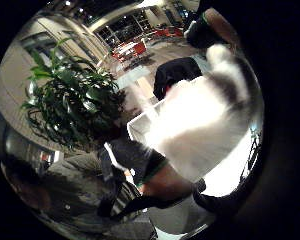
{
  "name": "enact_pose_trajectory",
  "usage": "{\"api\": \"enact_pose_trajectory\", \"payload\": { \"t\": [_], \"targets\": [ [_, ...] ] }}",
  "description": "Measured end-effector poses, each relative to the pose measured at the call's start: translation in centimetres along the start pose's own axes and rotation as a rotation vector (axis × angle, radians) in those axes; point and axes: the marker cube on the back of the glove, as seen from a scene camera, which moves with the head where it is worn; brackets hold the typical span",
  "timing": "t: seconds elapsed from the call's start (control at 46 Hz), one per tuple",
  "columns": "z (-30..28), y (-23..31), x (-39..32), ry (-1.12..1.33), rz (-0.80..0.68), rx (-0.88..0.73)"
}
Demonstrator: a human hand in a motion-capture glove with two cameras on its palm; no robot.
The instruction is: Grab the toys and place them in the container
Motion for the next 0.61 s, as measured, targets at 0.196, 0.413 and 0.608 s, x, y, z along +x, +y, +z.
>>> {"api": "enact_pose_trajectory", "payload": {
  "t": [0.196, 0.413, 0.608],
  "targets": [
    [-1.3, 7.7, 9.1, 0.263, 0.141, 0.068],
    [-1.5, 20.9, 23.1, 0.216, 0.747, 0.011],
    [1.7, 29.6, 31.6, 0.311, 0.937, -0.177]
  ]
}}
